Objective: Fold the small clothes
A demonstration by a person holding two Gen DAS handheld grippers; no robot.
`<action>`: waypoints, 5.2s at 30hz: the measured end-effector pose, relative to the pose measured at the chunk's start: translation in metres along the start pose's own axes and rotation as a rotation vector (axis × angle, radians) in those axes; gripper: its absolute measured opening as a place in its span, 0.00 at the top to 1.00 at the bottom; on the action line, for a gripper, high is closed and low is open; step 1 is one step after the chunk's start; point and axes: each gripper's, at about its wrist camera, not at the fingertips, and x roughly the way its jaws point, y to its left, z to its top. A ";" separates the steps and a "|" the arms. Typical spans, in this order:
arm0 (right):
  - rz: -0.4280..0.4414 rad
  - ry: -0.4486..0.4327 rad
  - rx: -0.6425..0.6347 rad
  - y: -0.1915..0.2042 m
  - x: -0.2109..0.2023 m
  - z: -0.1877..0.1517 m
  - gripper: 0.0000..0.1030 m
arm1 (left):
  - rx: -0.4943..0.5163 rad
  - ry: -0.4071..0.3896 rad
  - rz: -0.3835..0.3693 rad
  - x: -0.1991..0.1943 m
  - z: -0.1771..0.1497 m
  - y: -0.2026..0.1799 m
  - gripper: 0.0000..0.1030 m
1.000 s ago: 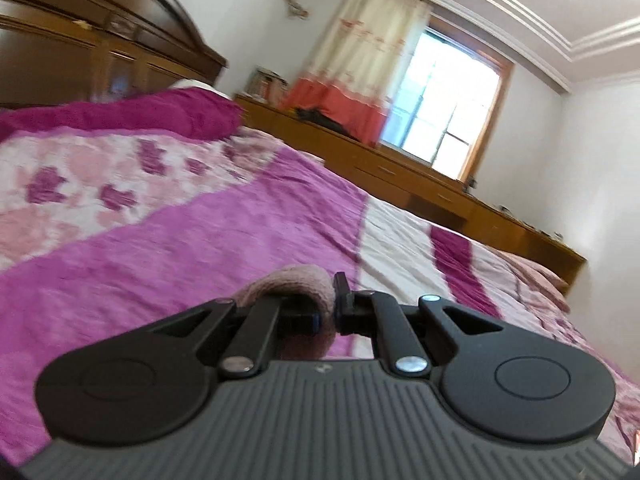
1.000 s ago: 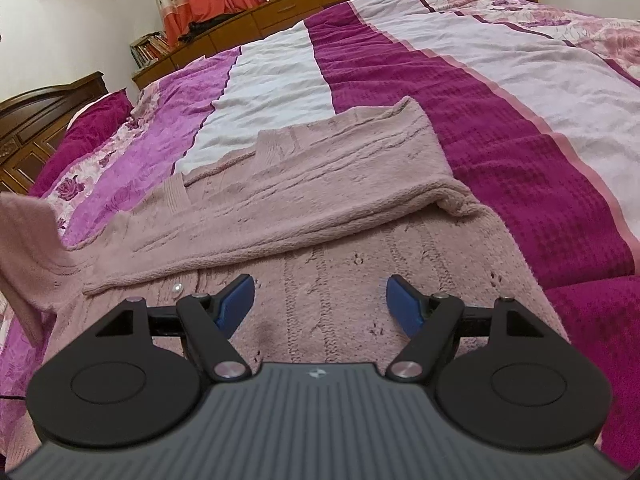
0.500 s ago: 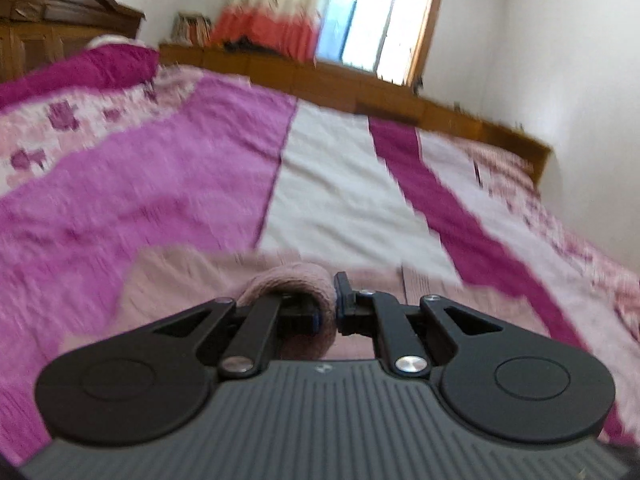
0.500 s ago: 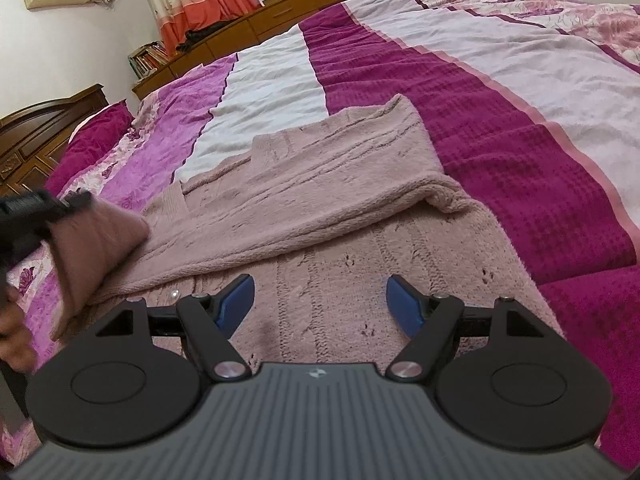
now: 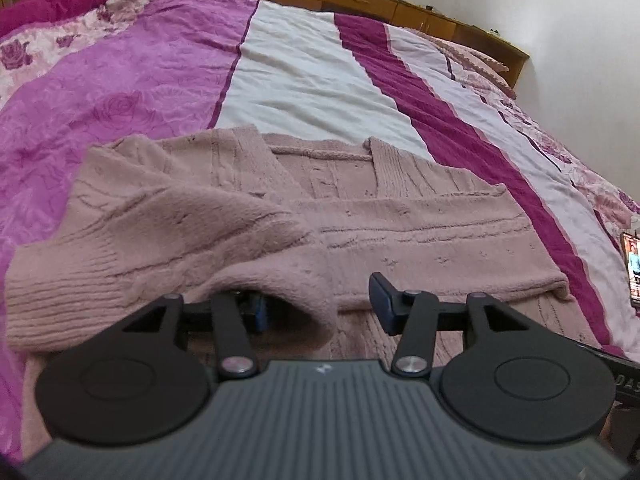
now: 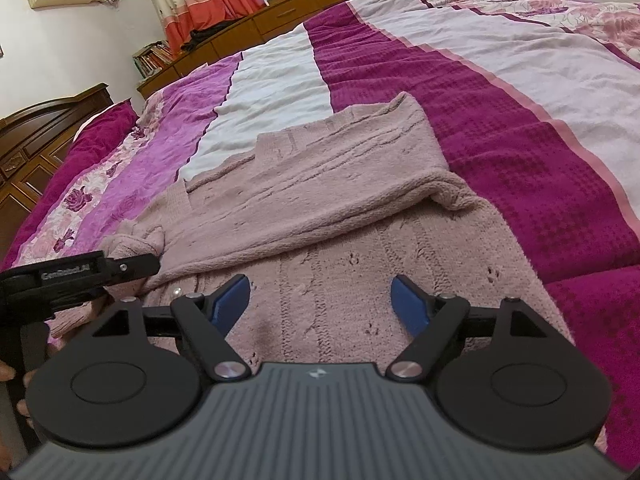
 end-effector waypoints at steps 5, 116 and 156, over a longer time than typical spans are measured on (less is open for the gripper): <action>-0.001 0.001 -0.004 0.000 0.000 0.000 0.19 | -0.042 0.011 -0.003 -0.019 0.002 0.008 0.51; 0.110 0.103 -0.114 0.075 0.074 0.045 0.35 | -0.122 -0.044 0.405 -0.055 -0.015 0.097 0.45; -0.094 -0.042 -0.289 0.047 0.052 0.128 0.92 | -0.271 -0.133 0.435 -0.047 -0.025 0.112 0.82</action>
